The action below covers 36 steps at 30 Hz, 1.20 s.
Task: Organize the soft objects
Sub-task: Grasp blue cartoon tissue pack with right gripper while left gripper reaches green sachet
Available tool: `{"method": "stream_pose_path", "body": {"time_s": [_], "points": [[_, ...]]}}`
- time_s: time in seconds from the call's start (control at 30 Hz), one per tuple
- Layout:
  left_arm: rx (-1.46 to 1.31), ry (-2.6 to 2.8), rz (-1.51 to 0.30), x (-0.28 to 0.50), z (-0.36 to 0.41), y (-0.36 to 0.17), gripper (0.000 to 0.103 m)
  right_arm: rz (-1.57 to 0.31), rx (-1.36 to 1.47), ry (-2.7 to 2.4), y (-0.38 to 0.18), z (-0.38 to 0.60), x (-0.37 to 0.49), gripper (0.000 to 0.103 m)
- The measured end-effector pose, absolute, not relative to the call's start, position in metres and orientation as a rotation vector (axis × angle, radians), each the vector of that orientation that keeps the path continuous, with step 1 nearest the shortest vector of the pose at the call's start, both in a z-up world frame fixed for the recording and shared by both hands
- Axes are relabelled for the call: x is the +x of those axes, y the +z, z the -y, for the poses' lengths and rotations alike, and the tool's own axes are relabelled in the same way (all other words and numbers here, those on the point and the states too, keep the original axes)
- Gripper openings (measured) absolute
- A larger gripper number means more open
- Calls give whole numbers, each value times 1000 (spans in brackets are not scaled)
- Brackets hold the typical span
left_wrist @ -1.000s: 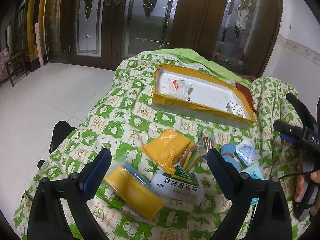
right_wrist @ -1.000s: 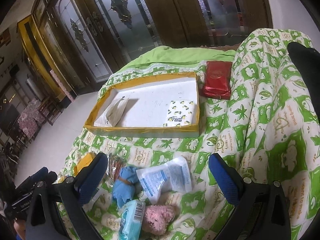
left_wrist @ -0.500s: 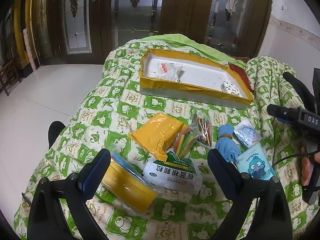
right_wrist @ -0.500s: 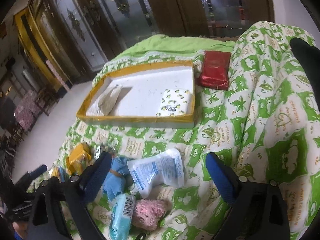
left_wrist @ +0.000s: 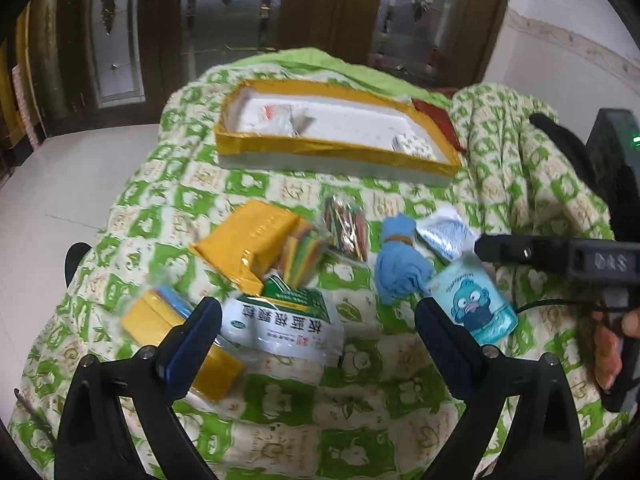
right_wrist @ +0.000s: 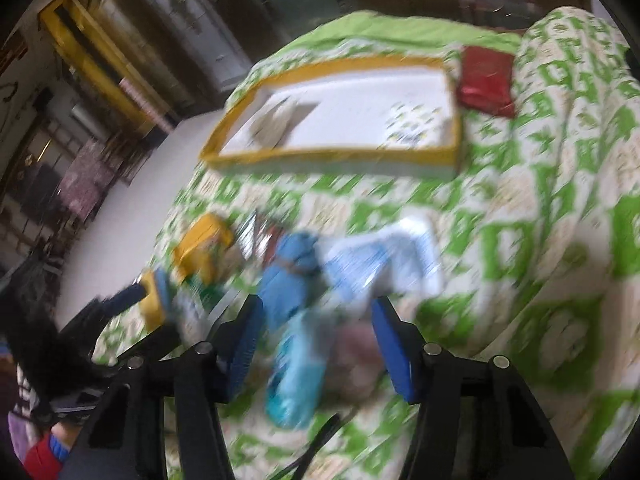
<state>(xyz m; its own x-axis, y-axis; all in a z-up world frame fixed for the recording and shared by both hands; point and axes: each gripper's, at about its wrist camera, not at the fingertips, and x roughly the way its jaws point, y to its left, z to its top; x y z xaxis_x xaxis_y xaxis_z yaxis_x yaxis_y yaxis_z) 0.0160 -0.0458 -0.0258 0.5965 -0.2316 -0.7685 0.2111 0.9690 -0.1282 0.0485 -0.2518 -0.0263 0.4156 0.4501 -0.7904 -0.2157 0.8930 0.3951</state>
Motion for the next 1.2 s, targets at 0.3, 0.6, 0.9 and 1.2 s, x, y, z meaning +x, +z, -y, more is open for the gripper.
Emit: {"method": "stream_pose_path", "body": {"time_s": [0.3,0.6,0.9,1.2], "points": [[30,-196,-960,31,49,-44,97,-1137,172,438,-39,230,35,59],[68,-158,-1037,48,47,-66,69,-1143,154,435,-41,231,33,42],[2,-249,-979,34,47,-49,61,-1129,119,486,-43,220,27,20],[11,-273,-1047,36,56,-61,61,-1157,102,492,-53,214,30,20]]}}
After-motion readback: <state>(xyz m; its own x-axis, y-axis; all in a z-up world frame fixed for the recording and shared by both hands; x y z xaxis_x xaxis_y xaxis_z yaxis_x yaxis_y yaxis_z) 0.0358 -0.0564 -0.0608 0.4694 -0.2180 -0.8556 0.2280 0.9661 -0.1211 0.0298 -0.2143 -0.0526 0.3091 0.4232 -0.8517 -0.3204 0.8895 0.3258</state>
